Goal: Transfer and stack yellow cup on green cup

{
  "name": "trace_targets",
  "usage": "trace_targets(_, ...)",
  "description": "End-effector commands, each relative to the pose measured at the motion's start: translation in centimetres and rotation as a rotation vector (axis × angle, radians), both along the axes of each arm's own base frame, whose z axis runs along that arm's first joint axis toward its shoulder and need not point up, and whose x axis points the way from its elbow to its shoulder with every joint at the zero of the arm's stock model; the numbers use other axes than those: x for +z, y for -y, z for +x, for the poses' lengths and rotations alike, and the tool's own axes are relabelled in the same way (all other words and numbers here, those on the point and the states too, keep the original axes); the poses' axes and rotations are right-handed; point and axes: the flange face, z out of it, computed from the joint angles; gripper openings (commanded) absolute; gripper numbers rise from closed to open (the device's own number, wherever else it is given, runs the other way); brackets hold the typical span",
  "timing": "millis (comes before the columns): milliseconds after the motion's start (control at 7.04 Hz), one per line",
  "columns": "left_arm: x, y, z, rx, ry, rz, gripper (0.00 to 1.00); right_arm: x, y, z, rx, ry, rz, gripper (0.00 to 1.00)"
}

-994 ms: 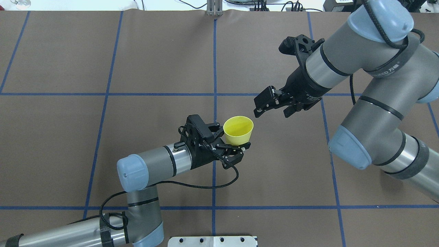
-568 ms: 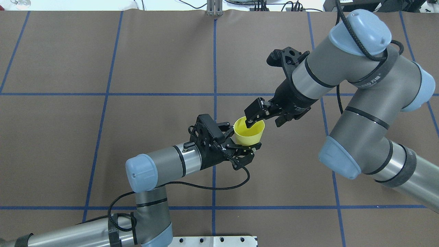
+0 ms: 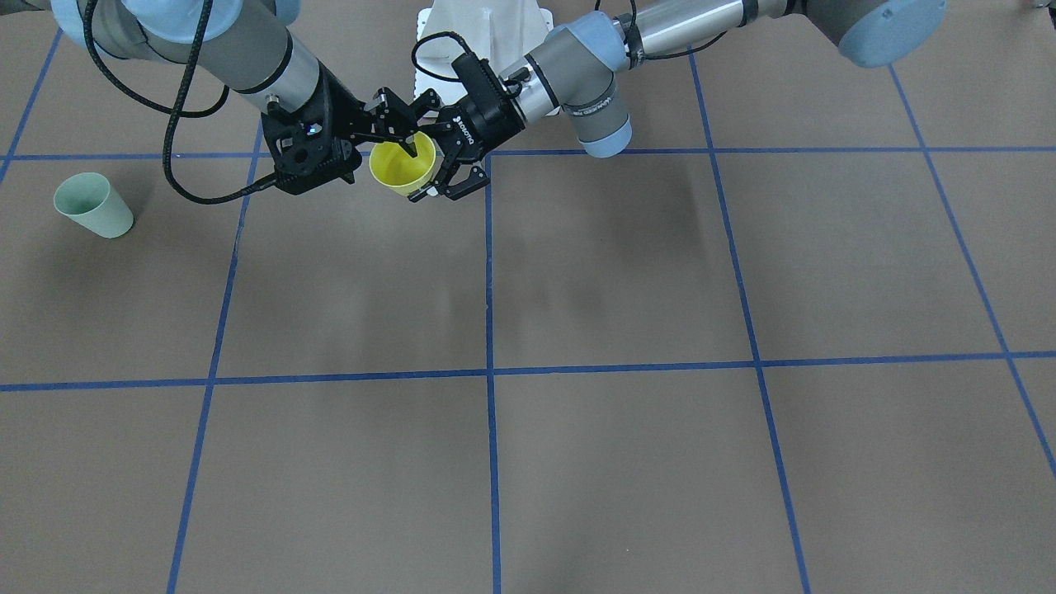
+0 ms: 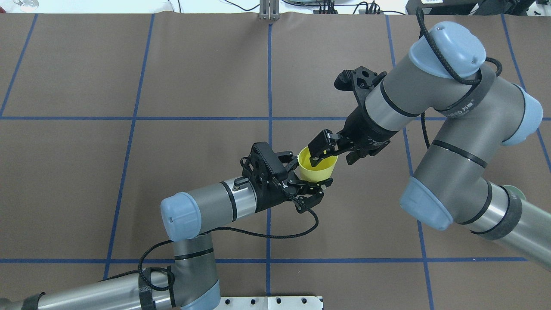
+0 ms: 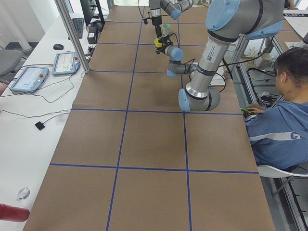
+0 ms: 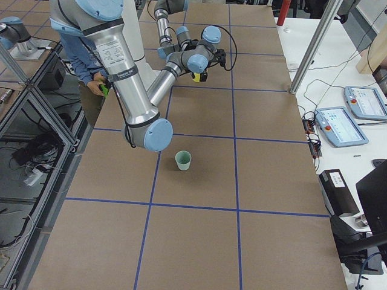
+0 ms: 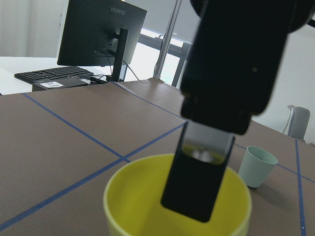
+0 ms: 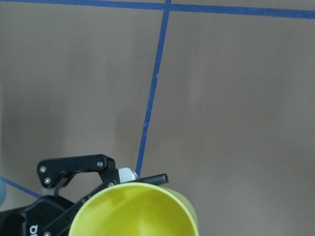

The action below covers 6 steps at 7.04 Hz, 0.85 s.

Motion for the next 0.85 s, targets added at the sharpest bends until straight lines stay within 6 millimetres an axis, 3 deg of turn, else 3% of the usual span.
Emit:
trace_targets(0, -0.7, 0.0, 0.2, -0.023, 0.035, 0.053, 0.00, 0.1, 0.3, 0.2, 0.004, -0.026, -0.023, 0.94)
trace_targets(284, -2.0, -0.5, 0.6, -0.043, 0.050, 0.112, 0.00, 0.5, 0.0, 0.1, -0.002, -0.032, -0.030, 0.94)
trace_targets(710, -1.9, -0.2, 1.2, -0.069, 0.132, 0.167, 0.00, 1.3, -0.2, 0.7, -0.004, -0.037, -0.041, 0.93)
